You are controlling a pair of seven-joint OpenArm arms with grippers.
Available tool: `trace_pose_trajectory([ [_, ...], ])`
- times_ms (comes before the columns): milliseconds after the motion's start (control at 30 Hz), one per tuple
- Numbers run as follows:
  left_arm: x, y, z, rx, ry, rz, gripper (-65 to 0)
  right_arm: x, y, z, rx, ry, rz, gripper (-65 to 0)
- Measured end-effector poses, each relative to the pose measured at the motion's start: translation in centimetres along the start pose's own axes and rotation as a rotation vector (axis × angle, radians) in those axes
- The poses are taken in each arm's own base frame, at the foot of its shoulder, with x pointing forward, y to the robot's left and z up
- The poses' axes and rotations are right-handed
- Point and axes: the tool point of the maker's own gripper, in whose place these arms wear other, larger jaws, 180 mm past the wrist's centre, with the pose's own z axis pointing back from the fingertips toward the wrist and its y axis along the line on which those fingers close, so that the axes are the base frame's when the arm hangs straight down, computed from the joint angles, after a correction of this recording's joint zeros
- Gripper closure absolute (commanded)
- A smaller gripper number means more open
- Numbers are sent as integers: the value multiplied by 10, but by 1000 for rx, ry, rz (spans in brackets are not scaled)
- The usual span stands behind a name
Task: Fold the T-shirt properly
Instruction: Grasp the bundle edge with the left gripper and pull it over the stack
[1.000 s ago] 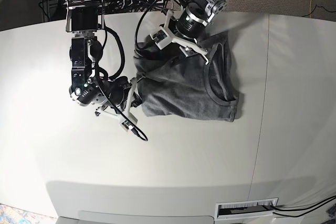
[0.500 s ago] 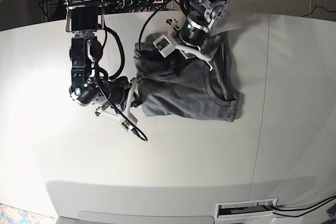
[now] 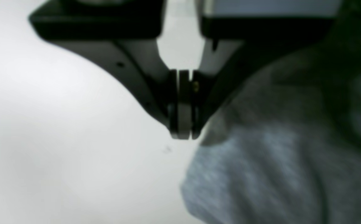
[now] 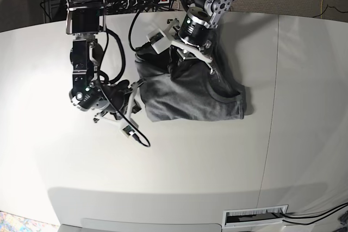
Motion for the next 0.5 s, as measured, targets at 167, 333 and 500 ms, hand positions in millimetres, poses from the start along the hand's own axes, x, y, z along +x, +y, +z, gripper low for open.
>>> trace_pose_trajectory([
  [167, -1, -9, 1, -52, 4, 82, 0, 9, -10, 5, -20, -14, 11, 0],
  [333, -4, -22, 4, -119, 8, 162, 0, 21, -9, 7, 4, -59, -1, 0],
  [500, -7, -31, 9, -159, -20, 162, 0, 19, -9, 7, 4, -48, -2, 0],
])
